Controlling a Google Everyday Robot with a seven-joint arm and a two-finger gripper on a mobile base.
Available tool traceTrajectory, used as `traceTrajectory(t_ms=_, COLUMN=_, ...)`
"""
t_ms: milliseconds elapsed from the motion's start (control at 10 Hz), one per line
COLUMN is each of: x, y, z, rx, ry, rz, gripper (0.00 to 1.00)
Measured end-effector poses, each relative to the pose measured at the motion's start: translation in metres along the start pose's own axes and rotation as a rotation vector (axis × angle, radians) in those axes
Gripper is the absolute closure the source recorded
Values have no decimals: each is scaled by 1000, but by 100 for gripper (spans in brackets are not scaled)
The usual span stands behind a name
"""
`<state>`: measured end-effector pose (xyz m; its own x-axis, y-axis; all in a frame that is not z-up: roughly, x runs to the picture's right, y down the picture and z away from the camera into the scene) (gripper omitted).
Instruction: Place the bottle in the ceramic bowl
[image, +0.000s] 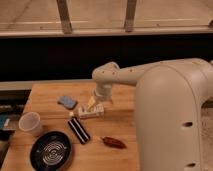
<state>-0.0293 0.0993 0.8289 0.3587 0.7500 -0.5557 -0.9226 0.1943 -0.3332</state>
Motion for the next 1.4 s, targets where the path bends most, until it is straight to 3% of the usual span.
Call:
traceTrajectory(t_ms=900, x=0, y=0, z=-1, rx=5, ry=-1, rz=-6, gripper=20)
traceTrajectory(t_ms=1200, x=-7, y=32, z=1, rx=23, ry=10, rz=-125, gripper=20)
traceTrajectory(t_ms=1400, x=-14, y=49, z=10, rx=28, ry=61, rz=-213, gripper=20)
